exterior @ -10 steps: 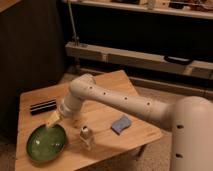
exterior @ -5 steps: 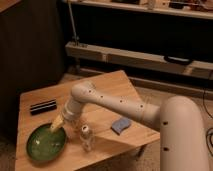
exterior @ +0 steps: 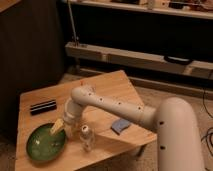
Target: Drag the ceramic bowl in a circle
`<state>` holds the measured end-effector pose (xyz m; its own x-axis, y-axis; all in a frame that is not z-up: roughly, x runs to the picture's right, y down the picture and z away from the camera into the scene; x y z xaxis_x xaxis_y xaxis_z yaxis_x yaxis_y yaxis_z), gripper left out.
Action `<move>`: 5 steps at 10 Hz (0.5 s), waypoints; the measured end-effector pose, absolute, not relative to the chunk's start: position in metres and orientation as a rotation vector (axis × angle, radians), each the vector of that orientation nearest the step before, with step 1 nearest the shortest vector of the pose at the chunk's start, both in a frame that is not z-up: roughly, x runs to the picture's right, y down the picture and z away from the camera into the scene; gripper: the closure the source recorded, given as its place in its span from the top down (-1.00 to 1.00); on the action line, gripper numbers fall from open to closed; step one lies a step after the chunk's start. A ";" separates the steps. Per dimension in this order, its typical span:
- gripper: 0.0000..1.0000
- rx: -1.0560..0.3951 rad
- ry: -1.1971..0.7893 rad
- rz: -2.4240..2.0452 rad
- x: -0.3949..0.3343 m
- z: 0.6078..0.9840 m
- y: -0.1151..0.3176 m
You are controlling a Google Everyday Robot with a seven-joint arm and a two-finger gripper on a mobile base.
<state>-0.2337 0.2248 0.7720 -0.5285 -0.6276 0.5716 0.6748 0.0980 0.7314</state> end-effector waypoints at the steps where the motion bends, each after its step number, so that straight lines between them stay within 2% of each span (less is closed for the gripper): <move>1: 0.22 -0.052 -1.367 -1.634 -0.235 0.773 0.228; 2: -0.07 -0.056 -1.366 -1.629 -0.236 0.775 0.231; 5: -0.59 -0.078 -1.346 -1.620 -0.234 0.780 0.235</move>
